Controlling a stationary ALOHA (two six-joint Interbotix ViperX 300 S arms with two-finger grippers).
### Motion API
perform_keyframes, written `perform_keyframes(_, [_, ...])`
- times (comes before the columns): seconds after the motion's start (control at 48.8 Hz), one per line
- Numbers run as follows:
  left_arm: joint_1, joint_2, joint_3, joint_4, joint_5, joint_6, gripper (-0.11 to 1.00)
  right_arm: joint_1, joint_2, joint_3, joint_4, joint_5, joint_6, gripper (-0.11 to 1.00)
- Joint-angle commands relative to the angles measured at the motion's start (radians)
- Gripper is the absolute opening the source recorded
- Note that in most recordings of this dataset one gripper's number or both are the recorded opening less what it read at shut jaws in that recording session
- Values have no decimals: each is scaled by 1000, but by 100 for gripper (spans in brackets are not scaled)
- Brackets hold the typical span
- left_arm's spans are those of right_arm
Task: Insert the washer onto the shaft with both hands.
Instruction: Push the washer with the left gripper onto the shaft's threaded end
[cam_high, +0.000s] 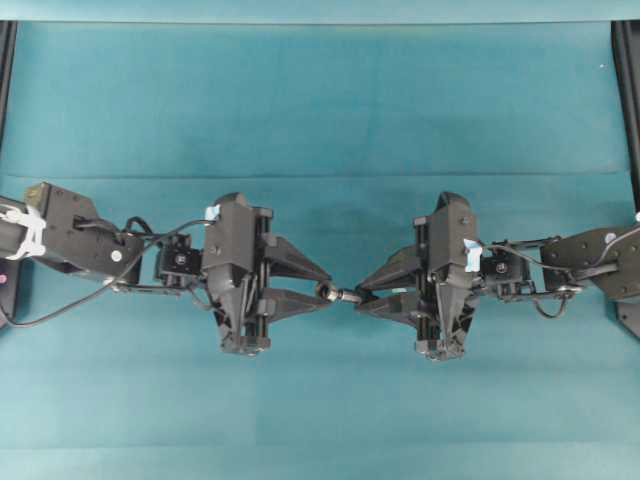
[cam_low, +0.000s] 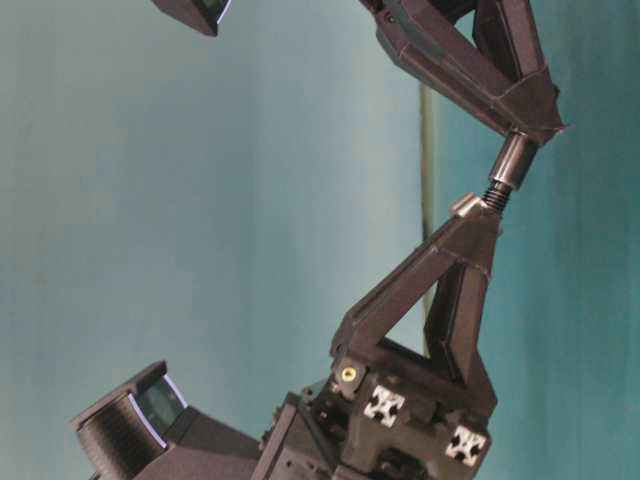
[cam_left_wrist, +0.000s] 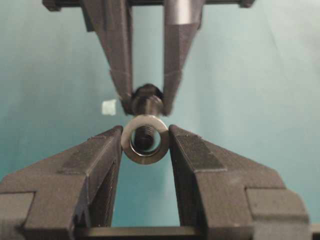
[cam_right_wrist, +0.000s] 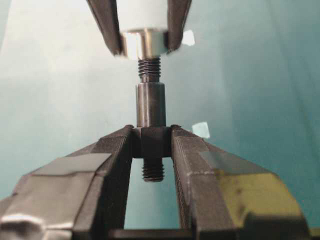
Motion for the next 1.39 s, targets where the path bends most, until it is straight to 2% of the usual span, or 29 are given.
perform_keyframes(0.0, [-3, 0, -21, 2, -9, -2, 37, 2, -5, -21, 0, -14, 8, 0])
perform_keyframes(1.025, [-3, 37, -60, 2, -3, 2, 37, 2, 5, -40, -2, -12, 6, 0])
perform_keyframes(1.373, [-3, 60, -94, 2, 32, 3, 37, 2, 5, -40, -2, -12, 6, 0])
